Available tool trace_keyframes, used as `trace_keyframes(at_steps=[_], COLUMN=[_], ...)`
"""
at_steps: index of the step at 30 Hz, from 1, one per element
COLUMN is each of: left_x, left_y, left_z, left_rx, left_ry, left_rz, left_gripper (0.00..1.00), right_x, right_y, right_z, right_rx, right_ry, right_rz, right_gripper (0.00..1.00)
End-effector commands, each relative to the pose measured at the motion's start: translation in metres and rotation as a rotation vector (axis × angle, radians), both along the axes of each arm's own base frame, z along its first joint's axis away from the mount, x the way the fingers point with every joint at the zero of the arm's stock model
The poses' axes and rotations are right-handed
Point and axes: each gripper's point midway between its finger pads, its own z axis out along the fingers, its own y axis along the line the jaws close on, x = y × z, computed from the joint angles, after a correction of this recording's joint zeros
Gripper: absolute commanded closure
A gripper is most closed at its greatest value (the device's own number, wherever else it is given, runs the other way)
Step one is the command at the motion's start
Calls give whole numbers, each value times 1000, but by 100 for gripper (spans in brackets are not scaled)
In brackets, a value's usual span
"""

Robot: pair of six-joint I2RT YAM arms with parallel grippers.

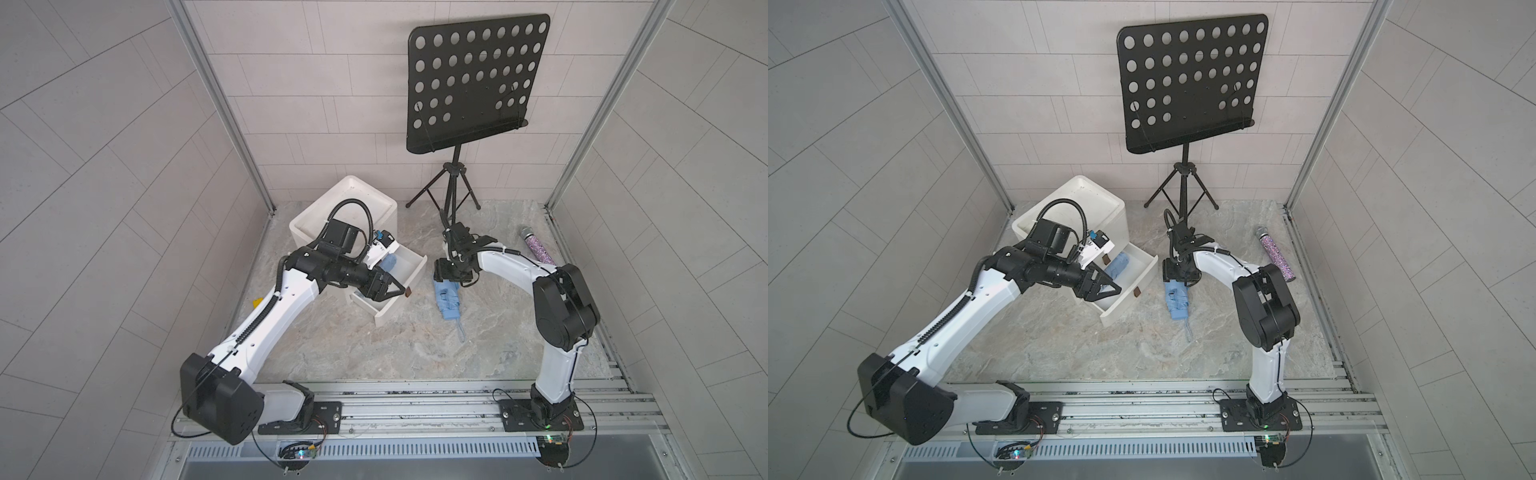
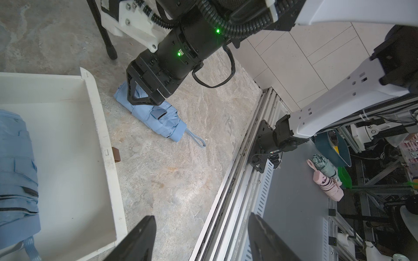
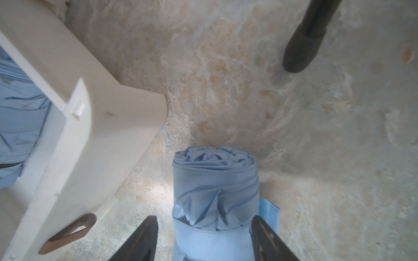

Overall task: Place the umbrella in the drawer by color
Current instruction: Pick up the umbrella from the center of the board.

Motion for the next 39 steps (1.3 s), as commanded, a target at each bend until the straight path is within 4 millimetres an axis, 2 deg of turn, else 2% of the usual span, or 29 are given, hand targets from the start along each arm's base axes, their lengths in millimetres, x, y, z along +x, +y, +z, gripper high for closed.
trace_keyframes(at_steps=[1,6,11,19,30,35,39], left_x=[-3,-3,-2,-1,-1,-1,-1], left_y=[1,1,1,0,0,0,1], left_z=[-2,0,-2,-3,-6,-6,-5], left_rx=[5,2,4,2,9,9,8], left_ry=[-18,-23,-20,-20,-18,-19,-21], left_rz=[-16,-14,-11,-11,-10,-9,-7], left_gripper=[29,29,29,29,29,29,29], right_x=[-5,-5,-4,-8,-13,-18,-22], right_y=[-2,-11,-19,-2,10,18,18], right_z=[-11,-15,-9,-28,-57,-72,-76], right_rx=[-45,-153,-217,-154,-141,-111,-100], right_ry=[35,33,5,52,103,137,141], right_rz=[20,23,22,46,64,75,68], right_gripper=[31,30,30,29,26,28,33])
